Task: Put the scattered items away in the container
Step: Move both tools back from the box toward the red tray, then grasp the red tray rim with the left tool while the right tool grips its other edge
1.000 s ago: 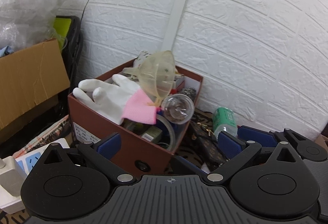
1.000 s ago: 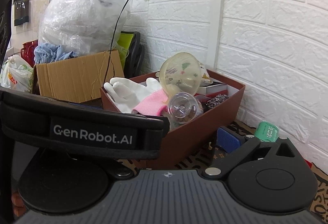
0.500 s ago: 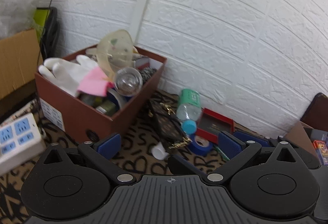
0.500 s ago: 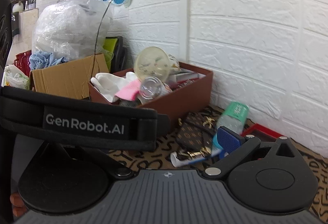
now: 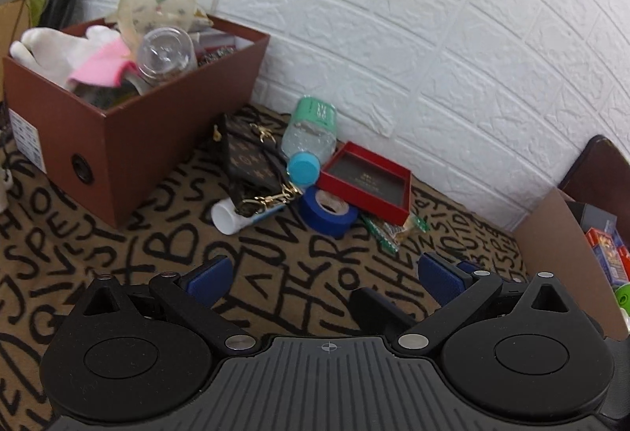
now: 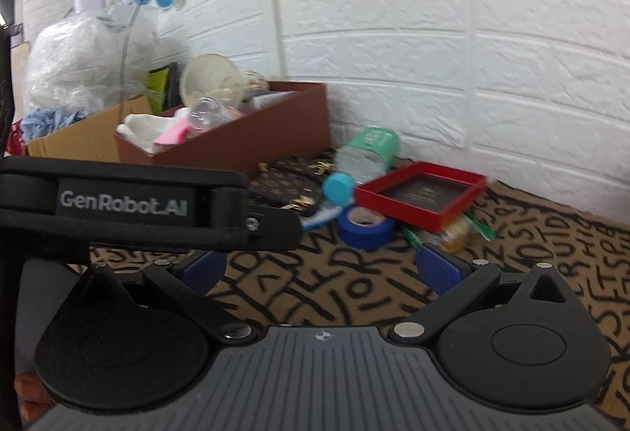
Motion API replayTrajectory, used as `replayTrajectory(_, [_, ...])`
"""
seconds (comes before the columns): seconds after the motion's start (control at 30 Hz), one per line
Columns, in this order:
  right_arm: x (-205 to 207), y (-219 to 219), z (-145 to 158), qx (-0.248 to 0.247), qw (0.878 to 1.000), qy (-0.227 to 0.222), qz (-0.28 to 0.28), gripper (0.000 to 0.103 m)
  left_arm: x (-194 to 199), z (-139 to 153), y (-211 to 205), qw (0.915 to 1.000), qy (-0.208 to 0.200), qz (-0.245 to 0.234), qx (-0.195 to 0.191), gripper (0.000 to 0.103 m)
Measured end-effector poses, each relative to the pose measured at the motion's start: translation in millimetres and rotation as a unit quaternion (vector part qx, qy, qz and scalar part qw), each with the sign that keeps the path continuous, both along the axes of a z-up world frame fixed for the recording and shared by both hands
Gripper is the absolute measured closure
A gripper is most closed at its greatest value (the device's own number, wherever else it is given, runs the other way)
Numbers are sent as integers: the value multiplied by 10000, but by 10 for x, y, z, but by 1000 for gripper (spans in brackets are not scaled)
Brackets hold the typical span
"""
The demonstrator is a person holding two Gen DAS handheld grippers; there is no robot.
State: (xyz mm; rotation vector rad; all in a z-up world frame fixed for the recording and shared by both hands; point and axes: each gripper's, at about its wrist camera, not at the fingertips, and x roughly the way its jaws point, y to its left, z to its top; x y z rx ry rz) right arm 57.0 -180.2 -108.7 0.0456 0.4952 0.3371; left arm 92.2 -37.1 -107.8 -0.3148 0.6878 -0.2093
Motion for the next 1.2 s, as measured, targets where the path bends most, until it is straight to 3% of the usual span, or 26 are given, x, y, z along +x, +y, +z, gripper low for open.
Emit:
replayTrajectory(0.3, [304, -329, -287, 129, 9976, 282, -625, 0, 275, -137, -187, 9986, -98, -242, 459, 0])
replayTrajectory(0.43, [416, -430, -381, 180, 9965, 377, -729, 1, 434, -141, -275, 9985, -72, -337, 428, 0])
replayTrajectory(0.6, [526, -498, -357, 131, 9964, 196, -813, 1, 659, -111, -396, 9986, -124, -357, 377, 2])
replayTrajectory(0.87, [762, -469, -230, 102, 9966, -348, -738, 3, 1067, -14, -448, 9983, -210, -314, 448, 20])
replayTrajectory(1.0, [939, -385, -228, -37, 9983, -380, -432, 18, 1268, -38, -501, 9970, -149, -333, 686, 26])
replayTrajectory(1.13, [1050, -327, -325, -189, 9993, -219, -232, 43, 1360, -111, -567, 9934, -172, -393, 1064, 32])
replayTrajectory(1.2, [1046, -315, -349, -269, 9992, -231, -198, 50, 1376, -150, -582, 9926, -135, -474, 1107, 36])
